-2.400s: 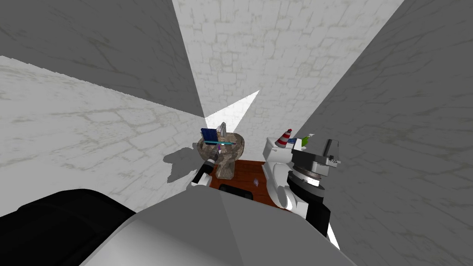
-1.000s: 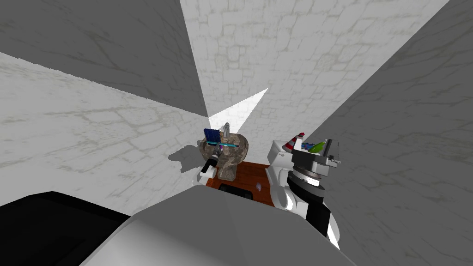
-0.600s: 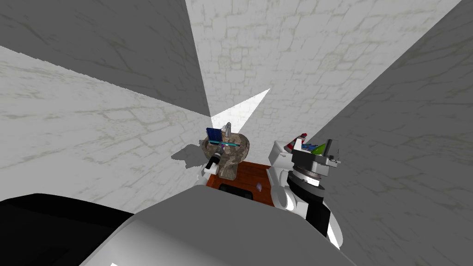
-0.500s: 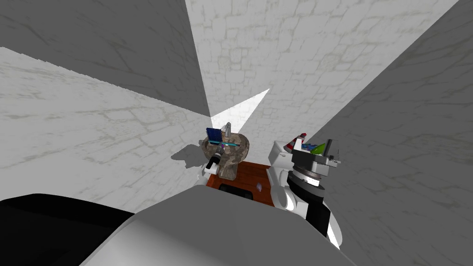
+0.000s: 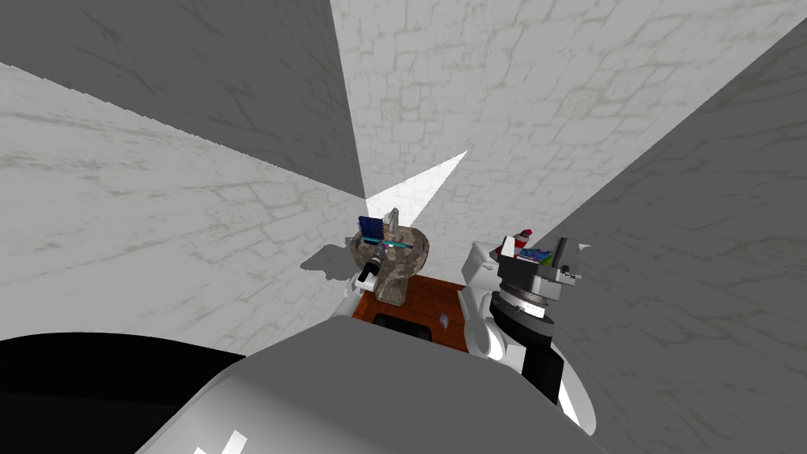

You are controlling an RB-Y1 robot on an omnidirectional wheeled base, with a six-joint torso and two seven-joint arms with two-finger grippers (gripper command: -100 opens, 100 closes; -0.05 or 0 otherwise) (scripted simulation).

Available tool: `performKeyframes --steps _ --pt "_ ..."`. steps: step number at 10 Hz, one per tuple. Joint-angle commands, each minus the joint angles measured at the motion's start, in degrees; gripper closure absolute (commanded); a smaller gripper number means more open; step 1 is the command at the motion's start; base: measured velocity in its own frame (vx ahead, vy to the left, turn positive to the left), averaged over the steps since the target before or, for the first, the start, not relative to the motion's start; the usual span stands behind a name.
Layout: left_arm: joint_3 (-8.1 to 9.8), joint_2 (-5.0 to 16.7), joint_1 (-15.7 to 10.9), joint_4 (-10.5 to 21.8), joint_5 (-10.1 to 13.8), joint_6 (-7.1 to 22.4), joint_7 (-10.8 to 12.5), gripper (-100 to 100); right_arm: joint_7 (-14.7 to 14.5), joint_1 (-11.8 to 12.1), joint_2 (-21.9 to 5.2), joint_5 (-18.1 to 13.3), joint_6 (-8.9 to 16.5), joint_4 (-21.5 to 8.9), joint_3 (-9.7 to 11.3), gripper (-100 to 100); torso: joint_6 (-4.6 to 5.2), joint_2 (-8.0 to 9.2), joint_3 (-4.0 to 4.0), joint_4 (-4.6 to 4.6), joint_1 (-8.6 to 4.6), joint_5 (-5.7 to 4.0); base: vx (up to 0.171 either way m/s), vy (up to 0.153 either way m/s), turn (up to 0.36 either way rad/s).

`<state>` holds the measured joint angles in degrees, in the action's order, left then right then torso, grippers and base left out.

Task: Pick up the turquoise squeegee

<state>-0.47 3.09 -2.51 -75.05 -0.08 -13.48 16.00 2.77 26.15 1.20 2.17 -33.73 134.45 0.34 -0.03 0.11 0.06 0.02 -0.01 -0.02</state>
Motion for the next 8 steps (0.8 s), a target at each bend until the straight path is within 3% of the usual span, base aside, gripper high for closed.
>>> performKeyframes --steps 1,2,3,4,6,8 --pt "0.21 0.4 -2.9 2.9 -0.9 -1.1 1.5 -100 0.0 0.0 0.0 0.0 0.0 0.0 0.0 0 0.00 0.00 0.00 0.00 0.00 0.00 -0.054 -0.017 0.116" --pt "0.21 0.4 -4.7 5.2 -0.9 -1.1 1.5 -100 0.0 0.0 0.0 0.0 0.0 0.0 0.0 0 0.04 0.04 0.02 0.01 -0.03 0.00 -0.029 -0.009 -0.018" --pt "0.21 0.4 -4.7 6.1 -0.9 -1.1 1.5 -100 0.0 0.0 0.0 0.0 0.0 0.0 0.0 0 0.05 0.00 0.01 0.01 -0.04 -0.01 -0.007 -0.001 -0.021" --pt "0.64 0.4 -7.3 7.9 -3.0 -2.4 3.7 -100 0.0 0.0 0.0 0.0 0.0 0.0 0.0 0 0.04 -0.07 -0.04 -0.01 -0.01 0.00 -0.049 -0.003 0.201" --pt "0.64 0.4 -10.2 10.7 -3.0 -2.4 3.7 -100 0.0 0.0 0.0 0.0 0.0 0.0 0.0 0 0.03 0.07 0.04 0.02 -0.03 0.00 -0.045 -0.010 0.068" --pt "0.64 0.4 -10.5 13.1 -3.0 -2.4 3.7 -100 0.0 0.0 0.0 0.0 0.0 0.0 0.0 0 0.04 -0.08 -0.04 -0.02 -0.02 0.00 0.004 -0.002 -0.013"
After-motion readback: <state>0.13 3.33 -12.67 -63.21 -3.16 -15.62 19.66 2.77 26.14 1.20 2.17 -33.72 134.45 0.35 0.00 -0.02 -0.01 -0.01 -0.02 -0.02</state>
